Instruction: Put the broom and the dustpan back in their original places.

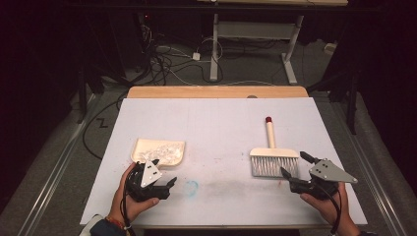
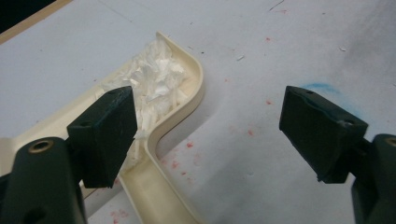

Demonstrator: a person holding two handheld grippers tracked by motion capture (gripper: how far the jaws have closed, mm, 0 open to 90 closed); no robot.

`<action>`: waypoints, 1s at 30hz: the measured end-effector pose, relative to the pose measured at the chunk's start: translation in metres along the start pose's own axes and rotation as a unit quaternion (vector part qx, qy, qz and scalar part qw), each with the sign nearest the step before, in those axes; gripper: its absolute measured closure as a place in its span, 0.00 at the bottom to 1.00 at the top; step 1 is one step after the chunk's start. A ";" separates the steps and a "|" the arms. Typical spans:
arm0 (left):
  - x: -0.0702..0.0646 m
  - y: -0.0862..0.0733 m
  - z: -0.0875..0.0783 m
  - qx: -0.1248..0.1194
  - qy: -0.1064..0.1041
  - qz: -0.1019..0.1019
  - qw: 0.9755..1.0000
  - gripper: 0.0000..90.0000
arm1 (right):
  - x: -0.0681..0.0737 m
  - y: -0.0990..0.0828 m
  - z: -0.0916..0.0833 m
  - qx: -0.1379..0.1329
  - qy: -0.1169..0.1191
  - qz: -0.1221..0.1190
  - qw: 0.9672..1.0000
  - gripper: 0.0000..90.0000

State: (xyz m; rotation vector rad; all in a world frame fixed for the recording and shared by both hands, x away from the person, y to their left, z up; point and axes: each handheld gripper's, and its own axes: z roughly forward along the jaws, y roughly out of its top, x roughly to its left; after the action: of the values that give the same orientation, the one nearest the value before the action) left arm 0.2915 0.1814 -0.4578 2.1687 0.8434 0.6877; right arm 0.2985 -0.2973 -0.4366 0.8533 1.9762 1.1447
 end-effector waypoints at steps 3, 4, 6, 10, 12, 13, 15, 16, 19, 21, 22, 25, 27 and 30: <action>-0.002 0.000 0.001 0.001 0.000 0.003 1.000 0.20 | 0.002 -0.002 -0.001 0.003 -0.002 0.000 1.000 0.22; -0.003 0.000 0.001 0.001 0.000 0.004 1.000 0.21 | 0.002 -0.001 -0.002 -0.001 0.000 -0.002 1.000 0.22; -0.004 0.000 0.001 0.002 -0.004 0.006 1.000 0.20 | 0.003 0.001 -0.004 -0.005 0.001 -0.003 1.000 0.22; -0.005 0.000 0.001 0.000 -0.002 0.009 1.000 0.20 | 0.004 0.002 -0.007 -0.011 0.006 0.001 1.000 0.22; -0.006 -0.001 0.001 0.002 -0.002 0.013 1.000 0.20 | 0.005 0.004 -0.008 -0.014 0.005 -0.006 1.000 0.22; -0.006 -0.001 0.001 0.002 -0.003 0.012 1.000 0.20 | 0.006 0.004 -0.009 -0.016 0.005 -0.006 1.000 0.22; -0.006 0.000 0.000 0.001 -0.003 0.012 1.000 0.20 | 0.008 0.004 -0.010 -0.012 0.004 -0.012 1.000 0.22; -0.006 0.000 0.000 0.001 -0.002 0.014 1.000 0.20 | 0.008 0.004 -0.010 -0.012 0.003 -0.014 1.000 0.22; -0.006 -0.001 0.000 0.001 -0.003 0.015 1.000 0.20 | 0.009 0.005 -0.009 -0.013 0.003 -0.015 1.000 0.22; -0.005 -0.001 0.001 0.002 -0.001 0.011 1.000 0.21 | 0.009 0.005 -0.008 -0.010 0.006 -0.015 1.000 0.22; -0.005 0.000 0.002 0.001 -0.001 0.009 1.000 0.20 | 0.009 0.005 -0.008 -0.009 0.007 -0.015 1.000 0.22; -0.006 0.000 0.003 0.004 -0.001 0.011 1.000 0.20 | 0.009 0.003 -0.007 -0.004 0.008 -0.015 1.000 0.22; -0.009 0.001 0.004 0.010 -0.002 0.015 1.000 0.21 | 0.009 0.001 -0.007 -0.001 0.006 -0.016 1.000 0.22; -0.006 0.002 0.004 0.001 -0.004 0.004 1.000 0.20 | 0.008 0.002 -0.008 -0.001 0.008 -0.001 1.000 0.23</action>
State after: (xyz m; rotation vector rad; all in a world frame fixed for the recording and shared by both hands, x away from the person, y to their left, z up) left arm 0.2912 0.1741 -0.4597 2.1764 0.8328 0.6824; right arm 0.2882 -0.2932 -0.4338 0.8423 1.9878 1.1560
